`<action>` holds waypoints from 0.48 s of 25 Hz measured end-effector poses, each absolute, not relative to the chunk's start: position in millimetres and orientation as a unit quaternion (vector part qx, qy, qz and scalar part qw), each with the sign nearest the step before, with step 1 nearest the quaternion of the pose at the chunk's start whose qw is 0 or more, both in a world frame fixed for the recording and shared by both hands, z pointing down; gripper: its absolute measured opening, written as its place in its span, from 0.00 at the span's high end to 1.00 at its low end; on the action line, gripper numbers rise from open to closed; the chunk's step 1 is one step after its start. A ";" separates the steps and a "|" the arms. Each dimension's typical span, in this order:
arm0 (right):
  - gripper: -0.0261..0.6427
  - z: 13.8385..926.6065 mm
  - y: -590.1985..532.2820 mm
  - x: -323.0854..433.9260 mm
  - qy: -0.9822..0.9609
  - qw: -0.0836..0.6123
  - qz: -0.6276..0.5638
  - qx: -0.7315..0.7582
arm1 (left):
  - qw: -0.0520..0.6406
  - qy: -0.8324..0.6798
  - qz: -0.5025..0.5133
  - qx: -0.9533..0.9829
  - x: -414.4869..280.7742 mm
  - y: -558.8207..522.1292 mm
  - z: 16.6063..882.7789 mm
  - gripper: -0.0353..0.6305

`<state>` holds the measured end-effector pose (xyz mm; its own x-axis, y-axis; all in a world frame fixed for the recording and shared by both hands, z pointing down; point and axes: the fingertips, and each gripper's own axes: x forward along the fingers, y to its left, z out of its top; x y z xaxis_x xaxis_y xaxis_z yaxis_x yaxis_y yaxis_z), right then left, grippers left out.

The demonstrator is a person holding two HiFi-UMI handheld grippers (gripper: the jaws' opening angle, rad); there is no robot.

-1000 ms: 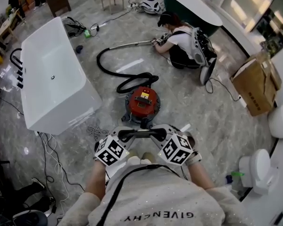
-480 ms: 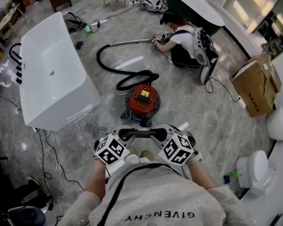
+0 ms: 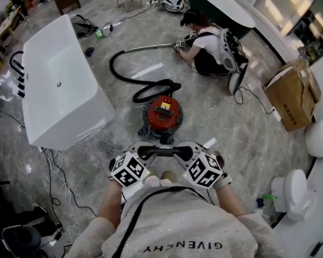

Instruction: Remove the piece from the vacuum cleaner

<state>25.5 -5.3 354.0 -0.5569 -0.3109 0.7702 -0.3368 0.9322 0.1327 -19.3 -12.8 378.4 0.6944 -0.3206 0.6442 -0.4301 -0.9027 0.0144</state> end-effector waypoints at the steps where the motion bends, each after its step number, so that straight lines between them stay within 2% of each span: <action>1: 0.89 353.9 -4.7 26.3 -0.882 0.434 0.016 0.184 | 0.083 -0.203 0.333 0.917 -18.5 -12.2 378.4 0.86; 12: 0.89 359.2 3.2 36.7 -0.875 0.440 0.030 0.198 | 0.085 -0.179 0.338 0.920 -7.4 -7.0 383.9 0.86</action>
<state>36.7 3.2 359.2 -0.5347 -0.3206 0.7818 -0.3739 0.9195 0.1214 -7.4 -7.0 383.9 0.7077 -0.2719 0.6520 -0.3863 -0.9217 0.0348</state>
